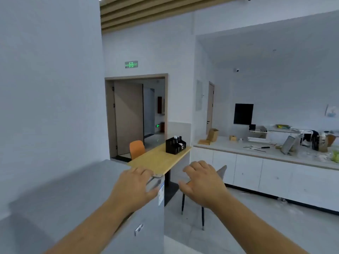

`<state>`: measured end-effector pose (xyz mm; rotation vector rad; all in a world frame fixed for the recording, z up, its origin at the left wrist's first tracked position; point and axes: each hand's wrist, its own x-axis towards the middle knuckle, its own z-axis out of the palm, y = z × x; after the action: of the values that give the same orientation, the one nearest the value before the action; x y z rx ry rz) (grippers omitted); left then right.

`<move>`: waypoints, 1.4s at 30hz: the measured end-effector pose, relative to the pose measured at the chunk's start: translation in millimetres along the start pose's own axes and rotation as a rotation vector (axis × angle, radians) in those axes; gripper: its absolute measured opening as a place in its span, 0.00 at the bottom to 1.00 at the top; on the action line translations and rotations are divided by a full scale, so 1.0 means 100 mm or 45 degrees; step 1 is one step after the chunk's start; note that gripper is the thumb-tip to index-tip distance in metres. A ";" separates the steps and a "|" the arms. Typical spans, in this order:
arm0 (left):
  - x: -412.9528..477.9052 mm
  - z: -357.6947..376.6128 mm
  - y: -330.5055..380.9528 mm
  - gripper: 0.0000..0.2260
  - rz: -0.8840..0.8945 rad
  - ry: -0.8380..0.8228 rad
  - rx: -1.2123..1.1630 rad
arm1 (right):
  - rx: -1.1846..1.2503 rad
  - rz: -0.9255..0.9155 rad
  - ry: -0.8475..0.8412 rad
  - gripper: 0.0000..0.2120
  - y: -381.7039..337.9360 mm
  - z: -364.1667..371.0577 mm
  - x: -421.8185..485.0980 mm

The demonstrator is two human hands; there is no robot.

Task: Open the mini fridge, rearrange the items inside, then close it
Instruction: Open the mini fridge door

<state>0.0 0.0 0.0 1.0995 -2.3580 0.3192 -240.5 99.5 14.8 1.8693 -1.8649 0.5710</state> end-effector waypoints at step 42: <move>-0.63 0.79 -1.17 0.16 -0.133 -0.269 -0.163 | -0.020 0.308 -0.473 0.05 -0.93 0.95 -0.31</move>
<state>96.2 -67.2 -100.8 1.2413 -2.4523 0.0140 -149.2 69.8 -82.7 1.8485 -2.3481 0.2950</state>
